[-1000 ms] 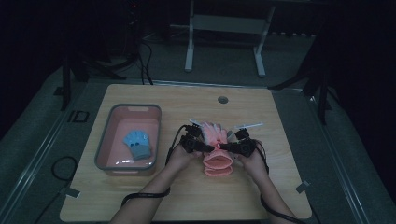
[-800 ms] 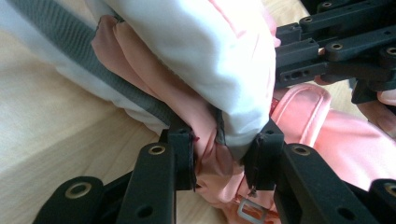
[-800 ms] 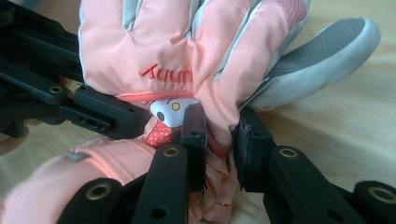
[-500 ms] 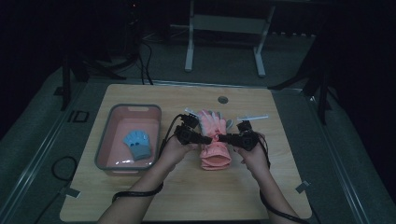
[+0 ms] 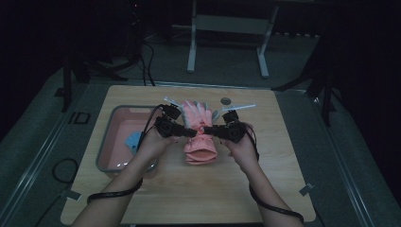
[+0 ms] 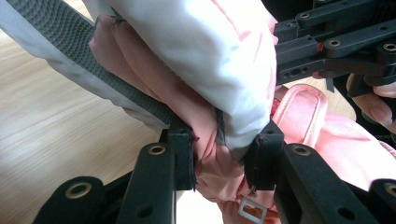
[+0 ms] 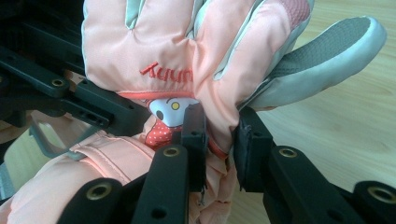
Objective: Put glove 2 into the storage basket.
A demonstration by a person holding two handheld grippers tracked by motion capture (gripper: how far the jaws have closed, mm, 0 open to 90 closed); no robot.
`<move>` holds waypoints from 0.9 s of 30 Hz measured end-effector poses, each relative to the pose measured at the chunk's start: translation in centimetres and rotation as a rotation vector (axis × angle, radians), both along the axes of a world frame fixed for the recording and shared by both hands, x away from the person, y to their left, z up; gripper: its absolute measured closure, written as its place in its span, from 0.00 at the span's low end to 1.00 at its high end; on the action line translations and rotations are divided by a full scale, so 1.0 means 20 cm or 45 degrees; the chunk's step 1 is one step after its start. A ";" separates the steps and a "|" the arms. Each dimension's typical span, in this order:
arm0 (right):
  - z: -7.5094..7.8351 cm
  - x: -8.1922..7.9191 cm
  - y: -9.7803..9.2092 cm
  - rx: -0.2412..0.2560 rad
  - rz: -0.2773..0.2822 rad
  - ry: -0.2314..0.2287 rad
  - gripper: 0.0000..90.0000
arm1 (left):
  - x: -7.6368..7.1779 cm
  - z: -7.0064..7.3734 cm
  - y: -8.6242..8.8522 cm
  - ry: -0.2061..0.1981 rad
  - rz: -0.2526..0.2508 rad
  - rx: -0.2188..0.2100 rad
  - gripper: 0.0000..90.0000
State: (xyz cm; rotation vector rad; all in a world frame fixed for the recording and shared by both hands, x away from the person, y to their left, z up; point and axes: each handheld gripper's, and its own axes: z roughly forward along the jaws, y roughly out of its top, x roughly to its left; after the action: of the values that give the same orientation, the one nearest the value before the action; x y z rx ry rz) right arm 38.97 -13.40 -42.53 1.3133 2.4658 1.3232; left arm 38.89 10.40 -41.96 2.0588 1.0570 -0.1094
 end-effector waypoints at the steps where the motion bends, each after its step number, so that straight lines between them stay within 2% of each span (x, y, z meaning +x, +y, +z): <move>1: 0.01 0.00 0.02 0.000 0.007 -0.005 0.84 | 0.00 0.01 0.02 -0.002 0.006 0.003 0.76; 11: 0.07 0.02 0.26 0.014 0.057 -0.010 0.84 | -0.03 0.09 0.25 -0.019 0.043 0.042 0.76; 20: 0.08 0.03 0.49 0.034 0.112 -0.008 0.84 | -0.07 0.13 0.47 -0.012 0.098 0.091 0.76; 22: 0.08 0.03 0.52 0.041 0.118 -0.009 0.84 | -0.07 0.13 0.47 -0.012 0.098 0.091 0.76; 23: 0.07 0.04 0.57 0.046 0.137 -0.002 0.84 | -0.08 0.12 0.54 -0.006 0.127 0.101 0.76; 27: 0.06 0.05 0.68 0.048 0.163 0.001 0.84 | -0.10 0.12 0.64 -0.002 0.175 0.118 0.76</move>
State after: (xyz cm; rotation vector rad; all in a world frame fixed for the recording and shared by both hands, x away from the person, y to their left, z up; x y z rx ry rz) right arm 40.05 0.17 -41.42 1.1807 2.5772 1.4027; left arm 36.93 23.15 -39.60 2.0605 1.2191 0.0107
